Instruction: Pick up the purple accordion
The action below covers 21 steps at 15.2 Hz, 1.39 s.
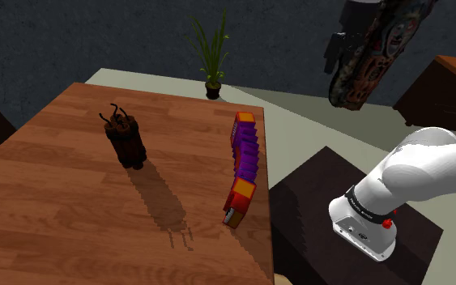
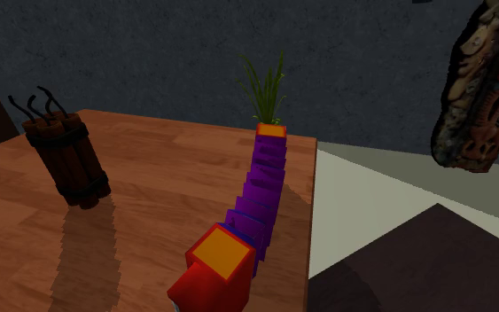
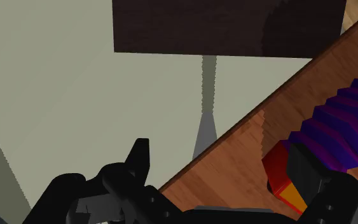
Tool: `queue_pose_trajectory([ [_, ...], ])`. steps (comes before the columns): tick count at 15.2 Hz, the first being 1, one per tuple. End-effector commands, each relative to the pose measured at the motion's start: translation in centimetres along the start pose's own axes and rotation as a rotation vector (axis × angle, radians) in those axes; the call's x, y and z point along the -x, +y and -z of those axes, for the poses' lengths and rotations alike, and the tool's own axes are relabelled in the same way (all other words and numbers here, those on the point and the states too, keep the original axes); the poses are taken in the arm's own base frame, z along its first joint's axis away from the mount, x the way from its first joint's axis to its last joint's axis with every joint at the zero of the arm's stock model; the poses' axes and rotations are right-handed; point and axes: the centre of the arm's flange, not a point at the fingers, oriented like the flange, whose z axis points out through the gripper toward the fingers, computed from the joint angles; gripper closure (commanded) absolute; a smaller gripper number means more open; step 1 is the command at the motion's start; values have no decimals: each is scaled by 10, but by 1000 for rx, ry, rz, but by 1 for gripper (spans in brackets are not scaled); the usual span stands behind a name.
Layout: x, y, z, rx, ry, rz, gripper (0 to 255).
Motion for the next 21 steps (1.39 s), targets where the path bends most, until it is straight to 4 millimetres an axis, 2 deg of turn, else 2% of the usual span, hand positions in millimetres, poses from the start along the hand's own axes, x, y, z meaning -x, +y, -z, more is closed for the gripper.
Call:
queue_pose_trajectory([
  [1,0,0,0,0,0,0,0],
  [11,11,-100,-81,-32,36,-215,0],
  [21,-2,-202,-158,-65,72,-430,0],
])
